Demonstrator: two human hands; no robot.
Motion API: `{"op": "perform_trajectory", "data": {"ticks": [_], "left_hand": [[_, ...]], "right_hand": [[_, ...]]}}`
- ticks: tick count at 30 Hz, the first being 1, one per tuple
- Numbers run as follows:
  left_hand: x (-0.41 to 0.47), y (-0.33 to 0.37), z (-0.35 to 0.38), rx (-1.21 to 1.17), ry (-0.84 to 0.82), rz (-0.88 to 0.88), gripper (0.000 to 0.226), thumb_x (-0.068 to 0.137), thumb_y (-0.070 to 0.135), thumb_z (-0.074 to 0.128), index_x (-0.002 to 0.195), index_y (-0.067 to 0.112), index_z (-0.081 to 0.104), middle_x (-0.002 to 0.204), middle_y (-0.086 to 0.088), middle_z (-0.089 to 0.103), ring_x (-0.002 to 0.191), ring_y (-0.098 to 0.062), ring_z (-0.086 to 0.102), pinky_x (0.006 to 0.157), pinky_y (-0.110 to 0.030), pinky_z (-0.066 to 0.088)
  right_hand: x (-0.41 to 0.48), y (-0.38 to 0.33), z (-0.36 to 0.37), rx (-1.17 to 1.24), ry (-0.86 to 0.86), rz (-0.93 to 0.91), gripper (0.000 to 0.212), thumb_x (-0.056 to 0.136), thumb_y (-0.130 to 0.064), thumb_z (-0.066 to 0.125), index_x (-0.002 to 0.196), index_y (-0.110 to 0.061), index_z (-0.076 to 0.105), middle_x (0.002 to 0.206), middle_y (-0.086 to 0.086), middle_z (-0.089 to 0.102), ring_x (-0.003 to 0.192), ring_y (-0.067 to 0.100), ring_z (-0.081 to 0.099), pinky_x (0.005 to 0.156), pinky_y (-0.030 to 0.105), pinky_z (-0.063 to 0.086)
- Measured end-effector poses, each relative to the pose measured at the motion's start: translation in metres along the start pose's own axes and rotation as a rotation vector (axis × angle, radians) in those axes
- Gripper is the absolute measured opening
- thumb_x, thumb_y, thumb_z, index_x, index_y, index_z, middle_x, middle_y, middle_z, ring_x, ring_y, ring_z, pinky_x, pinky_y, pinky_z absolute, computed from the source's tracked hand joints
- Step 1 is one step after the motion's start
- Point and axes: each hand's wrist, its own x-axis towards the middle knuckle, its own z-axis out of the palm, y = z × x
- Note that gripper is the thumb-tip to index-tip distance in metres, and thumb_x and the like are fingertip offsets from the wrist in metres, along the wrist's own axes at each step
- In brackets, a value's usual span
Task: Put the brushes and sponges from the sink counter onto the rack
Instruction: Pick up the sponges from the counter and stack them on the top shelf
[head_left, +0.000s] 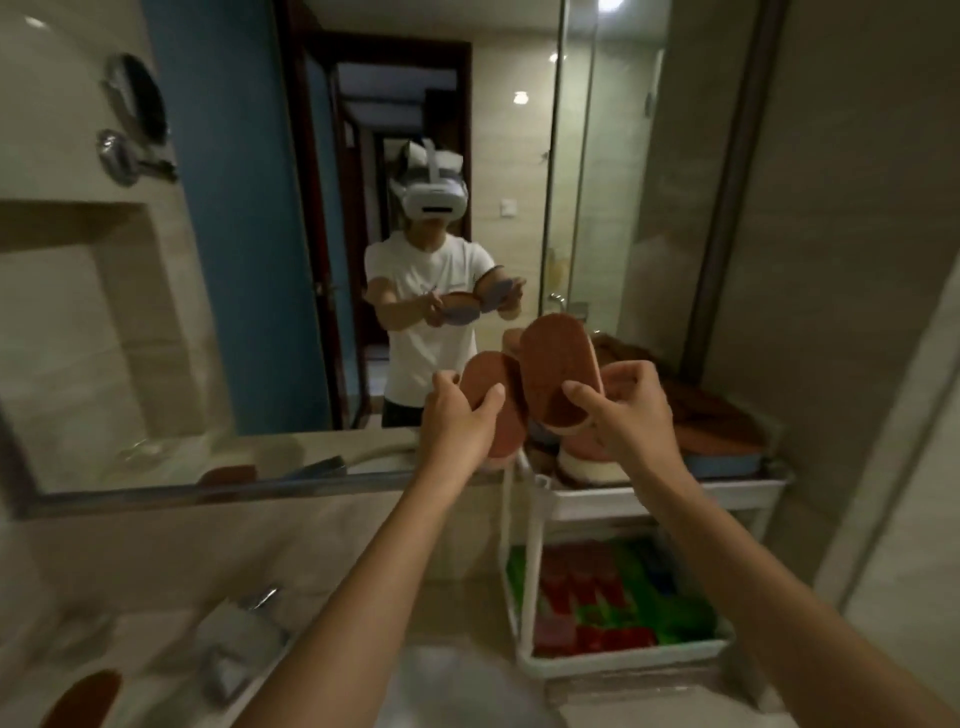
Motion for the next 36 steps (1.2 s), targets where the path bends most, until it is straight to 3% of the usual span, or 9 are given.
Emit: {"op": "perform_trajectory", "data": {"ticks": [3, 9, 13, 16, 22, 27, 29, 32, 36], "left_hand": [[0.016, 0.034, 0.042, -0.036, -0.052, -0.006, 0.047, 0.096, 0.033, 0.044, 0.136, 0.011, 0.031, 0.136, -0.010, 0.049, 0.118, -0.029, 0.053, 0.078, -0.030, 0.040], [0.053, 0.073, 0.094, -0.074, -0.059, -0.017, 0.045, 0.097, 0.031, 0.043, 0.134, 0.008, 0.033, 0.134, -0.012, 0.050, 0.118, -0.029, 0.053, 0.085, -0.034, 0.044], [0.076, 0.078, 0.115, -0.075, -0.056, -0.072, 0.053, 0.098, 0.035, 0.038, 0.141, 0.008, 0.025, 0.143, -0.011, 0.043, 0.129, -0.030, 0.044, 0.101, -0.040, 0.039], [0.094, 0.073, 0.128, -0.166, -0.079, -0.180, 0.060, 0.097, 0.037, 0.038, 0.147, 0.011, 0.017, 0.149, -0.012, 0.034, 0.134, -0.030, 0.038, 0.109, -0.044, 0.036], [0.106, 0.069, 0.149, -0.306, -0.088, -0.294, 0.066, 0.093, 0.038, 0.042, 0.149, 0.017, 0.014, 0.151, -0.011, 0.032, 0.134, -0.031, 0.038, 0.108, -0.049, 0.038], [0.110, 0.063, 0.153, -0.320, -0.081, -0.316, 0.069, 0.090, 0.039, 0.044, 0.149, 0.019, 0.016, 0.151, -0.009, 0.032, 0.134, -0.030, 0.039, 0.109, -0.049, 0.037], [0.110, 0.063, 0.152, -0.334, -0.086, -0.321, 0.069, 0.089, 0.039, 0.045, 0.148, 0.019, 0.018, 0.150, -0.009, 0.035, 0.133, -0.030, 0.041, 0.108, -0.048, 0.039], [0.110, 0.063, 0.152, -0.355, -0.109, -0.319, 0.068, 0.088, 0.038, 0.048, 0.148, 0.018, 0.022, 0.148, -0.008, 0.039, 0.132, -0.029, 0.043, 0.108, -0.047, 0.039], [0.109, 0.070, 0.154, -0.465, -0.089, -0.299, 0.067, 0.076, 0.034, 0.058, 0.137, 0.016, 0.038, 0.132, -0.010, 0.054, 0.118, -0.028, 0.054, 0.102, -0.046, 0.045]], "right_hand": [[0.042, 0.011, -0.039, 0.041, 0.006, 0.071, 0.034, 0.082, -0.028, 0.070, 0.102, -0.017, 0.045, 0.090, 0.001, 0.056, 0.078, 0.017, 0.059, 0.059, 0.028, 0.049], [0.117, 0.045, -0.096, 0.171, 0.037, 0.303, 0.037, 0.087, -0.026, 0.064, 0.117, -0.010, 0.049, 0.097, 0.010, 0.060, 0.089, 0.027, 0.061, 0.069, 0.034, 0.049], [0.142, 0.068, -0.099, 0.003, -0.067, 0.394, 0.036, 0.090, -0.022, 0.059, 0.120, -0.008, 0.049, 0.077, 0.006, 0.051, 0.061, 0.017, 0.046, 0.049, 0.026, 0.036], [0.153, 0.078, -0.093, -0.068, -0.125, 0.437, 0.030, 0.091, -0.024, 0.056, 0.115, -0.007, 0.052, 0.074, 0.007, 0.049, 0.057, 0.019, 0.044, 0.049, 0.028, 0.035], [0.161, 0.083, -0.088, -0.144, -0.189, 0.475, 0.020, 0.094, -0.027, 0.051, 0.105, -0.010, 0.050, 0.070, 0.007, 0.046, 0.056, 0.018, 0.042, 0.049, 0.027, 0.035], [0.165, 0.082, -0.088, -0.367, -0.242, 0.367, 0.021, 0.094, -0.031, 0.050, 0.085, -0.012, 0.053, 0.070, 0.005, 0.050, 0.058, 0.017, 0.046, 0.053, 0.026, 0.037], [0.164, 0.080, -0.086, -0.515, -0.264, 0.288, 0.022, 0.091, -0.034, 0.054, 0.086, -0.013, 0.056, 0.084, 0.005, 0.055, 0.070, 0.017, 0.052, 0.062, 0.027, 0.040], [0.163, 0.081, -0.083, -0.534, -0.277, 0.191, 0.032, 0.090, -0.030, 0.057, 0.120, -0.018, 0.057, 0.121, 0.007, 0.058, 0.102, 0.023, 0.058, 0.074, 0.028, 0.045], [0.158, 0.080, -0.085, -0.488, -0.265, 0.161, 0.037, 0.088, -0.033, 0.060, 0.121, -0.018, 0.058, 0.128, 0.008, 0.057, 0.107, 0.024, 0.059, 0.082, 0.031, 0.049]]}}
